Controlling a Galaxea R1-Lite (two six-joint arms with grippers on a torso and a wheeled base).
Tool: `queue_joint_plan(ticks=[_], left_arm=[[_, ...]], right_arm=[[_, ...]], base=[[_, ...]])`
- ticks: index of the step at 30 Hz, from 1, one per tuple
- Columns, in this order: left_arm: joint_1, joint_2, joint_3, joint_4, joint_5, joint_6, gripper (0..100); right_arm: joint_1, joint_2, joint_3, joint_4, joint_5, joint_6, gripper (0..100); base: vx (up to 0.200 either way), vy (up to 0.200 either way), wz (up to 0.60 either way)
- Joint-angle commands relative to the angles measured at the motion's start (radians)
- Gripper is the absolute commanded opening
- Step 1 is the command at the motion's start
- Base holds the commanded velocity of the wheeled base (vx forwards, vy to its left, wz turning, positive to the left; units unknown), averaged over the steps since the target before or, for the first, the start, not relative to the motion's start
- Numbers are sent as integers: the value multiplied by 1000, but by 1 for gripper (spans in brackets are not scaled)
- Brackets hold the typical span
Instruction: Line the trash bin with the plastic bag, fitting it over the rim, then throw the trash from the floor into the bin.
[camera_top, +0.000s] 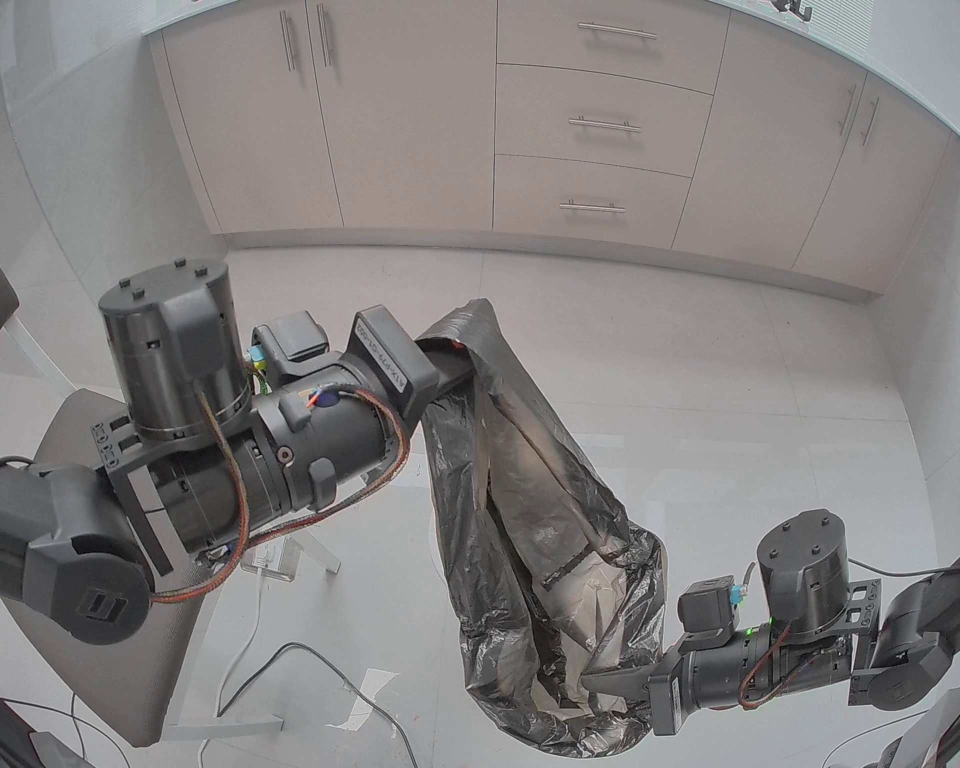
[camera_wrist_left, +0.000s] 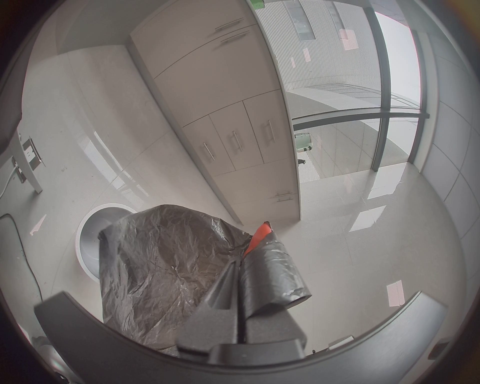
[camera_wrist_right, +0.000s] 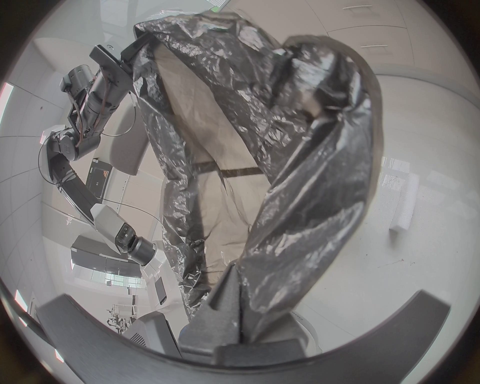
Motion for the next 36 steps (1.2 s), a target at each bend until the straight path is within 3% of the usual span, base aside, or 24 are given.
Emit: queue_joint_plan(ticks=[1, 25, 36], left_arm=[[0, 32, -2, -1, 1, -1, 0], [52, 141, -40, -35, -3, -1, 0], [102, 213, -85, -35, -32, 1, 0]], right_arm=[[-4, 2, 3, -8, 0, 6, 0], [-102, 211, -193, -15, -3, 3, 0], [-139, 389, -225, -261, -17, 6, 0]], base=[[0, 0, 0], [0, 0, 0], [0, 0, 0]])
